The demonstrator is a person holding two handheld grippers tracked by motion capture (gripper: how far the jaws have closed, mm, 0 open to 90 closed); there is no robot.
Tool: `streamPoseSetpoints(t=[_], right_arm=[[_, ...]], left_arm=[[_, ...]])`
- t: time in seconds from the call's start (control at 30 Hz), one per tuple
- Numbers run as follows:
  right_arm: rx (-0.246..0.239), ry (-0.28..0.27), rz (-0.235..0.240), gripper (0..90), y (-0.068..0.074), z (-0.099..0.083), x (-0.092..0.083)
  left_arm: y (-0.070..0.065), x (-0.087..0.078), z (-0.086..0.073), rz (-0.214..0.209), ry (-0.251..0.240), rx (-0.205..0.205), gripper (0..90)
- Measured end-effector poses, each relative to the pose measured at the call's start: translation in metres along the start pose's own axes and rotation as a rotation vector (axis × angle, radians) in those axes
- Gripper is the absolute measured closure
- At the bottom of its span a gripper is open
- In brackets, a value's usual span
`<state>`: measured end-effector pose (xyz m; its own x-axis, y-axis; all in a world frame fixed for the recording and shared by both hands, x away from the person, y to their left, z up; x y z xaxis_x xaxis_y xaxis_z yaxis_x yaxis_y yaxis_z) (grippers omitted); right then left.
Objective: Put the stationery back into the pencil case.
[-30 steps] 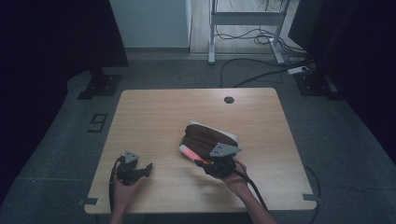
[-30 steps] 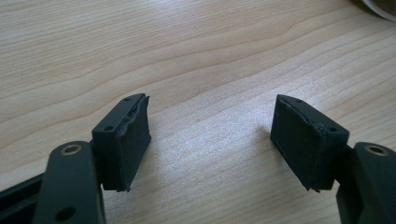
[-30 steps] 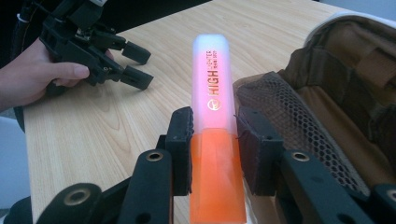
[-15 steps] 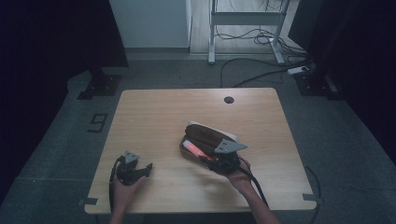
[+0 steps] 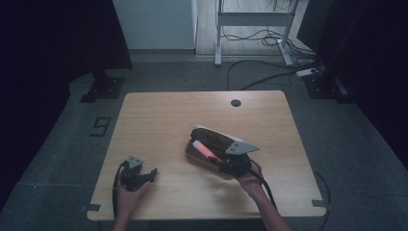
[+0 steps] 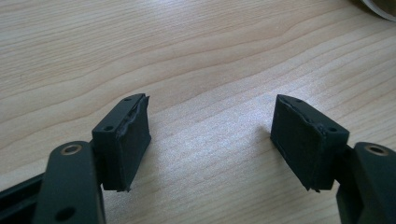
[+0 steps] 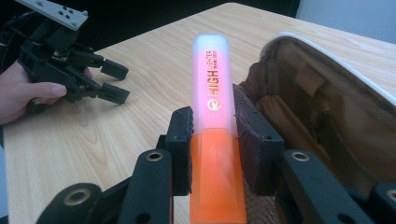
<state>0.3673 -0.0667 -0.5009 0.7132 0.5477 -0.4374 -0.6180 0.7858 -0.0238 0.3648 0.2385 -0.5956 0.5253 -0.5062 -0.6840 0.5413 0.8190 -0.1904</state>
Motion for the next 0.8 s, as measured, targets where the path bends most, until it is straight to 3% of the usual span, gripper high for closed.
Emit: streamPoseSetpoints(t=[0.8], right_arm=[[0.045, -0.006, -0.059, 65.9, -0.032, -0.001, -0.002]], left_arm=[[0.0, 0.0, 0.0, -0.002, 0.0, 0.0, 27.8]])
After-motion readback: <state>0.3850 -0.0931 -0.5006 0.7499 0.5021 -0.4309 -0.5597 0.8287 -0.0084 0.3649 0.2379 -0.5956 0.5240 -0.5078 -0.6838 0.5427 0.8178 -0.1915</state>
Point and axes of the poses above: each handheld gripper's, and its own axes: x roughly forward along the jaws, z roughly out of its top, y roughly to its left, the point moved 7 cm from there along x, roughly forward along the jaws, and after that the axes turned 15 degrees about -z, right-handed, at the moved point
